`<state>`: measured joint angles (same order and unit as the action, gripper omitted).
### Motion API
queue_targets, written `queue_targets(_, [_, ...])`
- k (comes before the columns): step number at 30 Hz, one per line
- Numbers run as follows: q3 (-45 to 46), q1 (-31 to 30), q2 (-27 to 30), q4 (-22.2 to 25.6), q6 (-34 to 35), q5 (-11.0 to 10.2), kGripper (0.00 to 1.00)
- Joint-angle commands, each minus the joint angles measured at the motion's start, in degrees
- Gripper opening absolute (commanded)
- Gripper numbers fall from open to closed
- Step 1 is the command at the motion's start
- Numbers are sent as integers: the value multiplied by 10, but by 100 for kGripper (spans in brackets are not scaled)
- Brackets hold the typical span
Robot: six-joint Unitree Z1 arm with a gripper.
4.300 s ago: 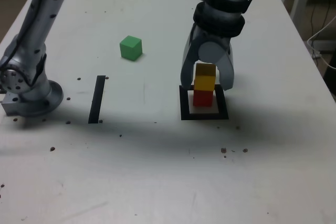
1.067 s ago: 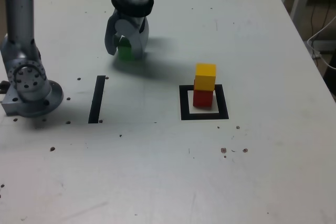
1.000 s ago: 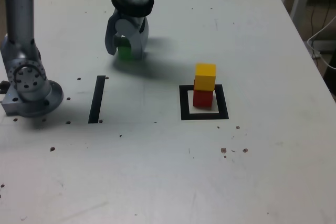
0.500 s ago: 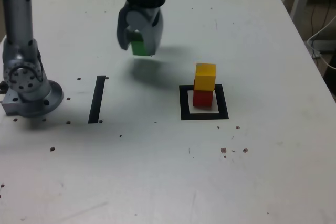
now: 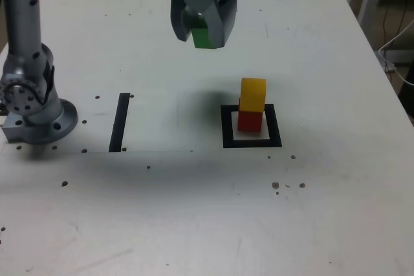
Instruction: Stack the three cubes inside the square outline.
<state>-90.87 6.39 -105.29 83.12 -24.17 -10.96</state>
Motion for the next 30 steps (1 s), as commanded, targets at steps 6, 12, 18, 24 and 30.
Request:
queue_targets(6, [-51,-32,-24,37,27,8,31])
queue_targets(12, [-100,-65,-43,66,59,16,31])
queue_targets(18, [-131,-87,-64,79,98,27,31])
queue_targets(24, [-136,-94,-83,81,126,46,31])
queue_targets(30, [-145,-102,-104,81,141,54,31])
